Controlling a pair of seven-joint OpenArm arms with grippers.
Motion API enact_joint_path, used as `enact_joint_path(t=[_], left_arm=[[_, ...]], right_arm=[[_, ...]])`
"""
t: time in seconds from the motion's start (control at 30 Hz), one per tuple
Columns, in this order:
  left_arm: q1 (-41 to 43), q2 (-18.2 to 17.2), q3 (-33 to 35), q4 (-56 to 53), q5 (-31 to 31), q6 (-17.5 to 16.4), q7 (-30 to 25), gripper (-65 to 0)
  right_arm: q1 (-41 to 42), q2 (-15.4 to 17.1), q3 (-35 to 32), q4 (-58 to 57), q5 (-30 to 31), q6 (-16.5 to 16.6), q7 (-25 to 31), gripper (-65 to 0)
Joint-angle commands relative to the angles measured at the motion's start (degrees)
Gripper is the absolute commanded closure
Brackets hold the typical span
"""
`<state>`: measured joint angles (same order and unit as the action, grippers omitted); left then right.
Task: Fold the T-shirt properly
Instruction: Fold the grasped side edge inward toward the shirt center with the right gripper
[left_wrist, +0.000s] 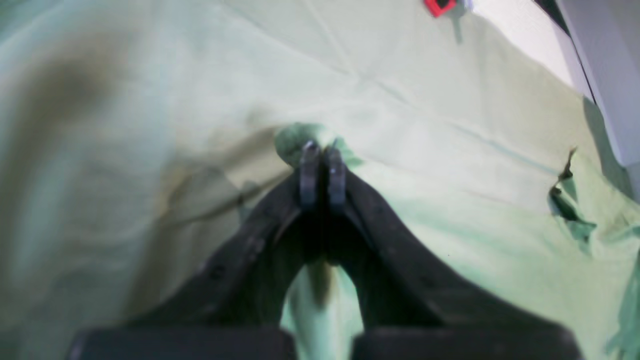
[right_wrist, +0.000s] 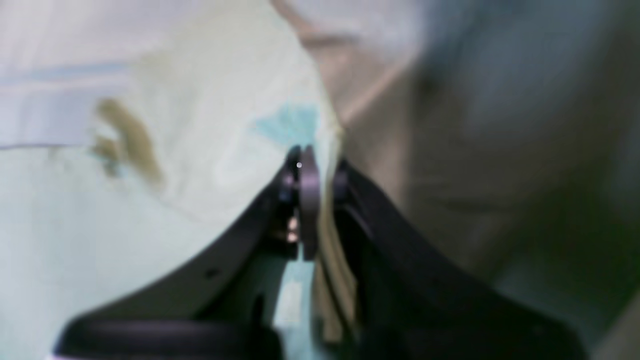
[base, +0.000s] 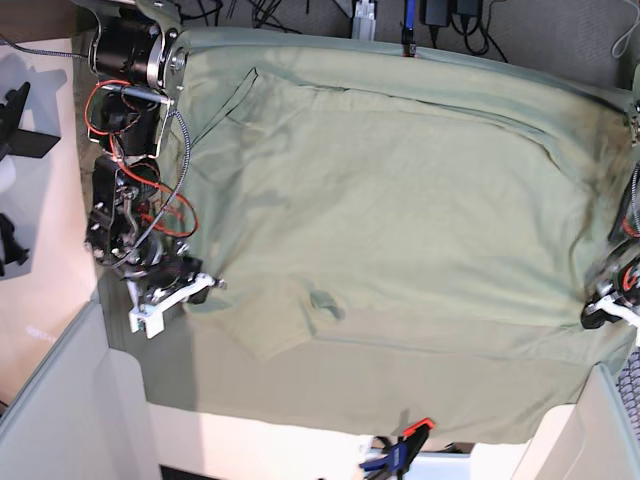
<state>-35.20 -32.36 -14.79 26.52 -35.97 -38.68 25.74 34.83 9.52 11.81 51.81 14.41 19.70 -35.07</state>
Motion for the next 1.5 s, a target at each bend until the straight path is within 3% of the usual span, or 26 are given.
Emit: enact_joint_path(t=[0.0, 0.3, 0.47, 0.77, 0.87, 0.93, 1.23, 1.47], left_arm=[[-1.60, -1.62, -0.13, 0.96, -2.34, -1.32, 0.07, 0.0], [-0.50, -6.84, -0.13, 0.96, -15.04, -1.32, 14.97, 0.0], [4.28, -9.68, -0.13, 3.45, -18.62, -1.32, 17.97, 0.0], [14.97, -9.53, -0.13, 14.93, -21.00, -1.32, 19.10, 0.0], [15.23, -9.42, -0.13, 15.28, -21.03, -1.32, 18.45, 0.0], [15.26, -9.29, -0.13, 15.32, -21.03, -1.32, 17.99, 0.0], [15.39, -9.22, -0.13, 15.43, -21.03, -1.32, 18.27, 0.0], [15.39, -9.22, -0.13, 15.58, -21.27, -1.32, 19.54, 0.0]], right_arm=[[0.44, 0.57, 0.02, 3.06, 1.01, 0.28, 0.52, 0.0], [-10.91, 4.22, 0.07, 15.82, 4.33, 0.31, 0.35, 0.0], [-16.55, 6.64, 0.11, 20.50, 6.16, 0.28, 0.55, 0.0], [-21.16, 6.80, 0.22, 20.81, 6.40, 0.24, 2.60, -0.4], [-21.88, 6.82, 0.22, 20.85, 6.40, 0.24, 2.67, -26.6], [-21.90, 6.82, 0.24, 21.18, 6.40, 0.24, 2.67, -35.7], [-20.50, 5.95, 3.23, 27.30, 10.08, 0.22, 4.50, -36.2], [-10.27, 0.07, 3.13, 20.02, 5.20, 0.24, 6.51, -36.2]])
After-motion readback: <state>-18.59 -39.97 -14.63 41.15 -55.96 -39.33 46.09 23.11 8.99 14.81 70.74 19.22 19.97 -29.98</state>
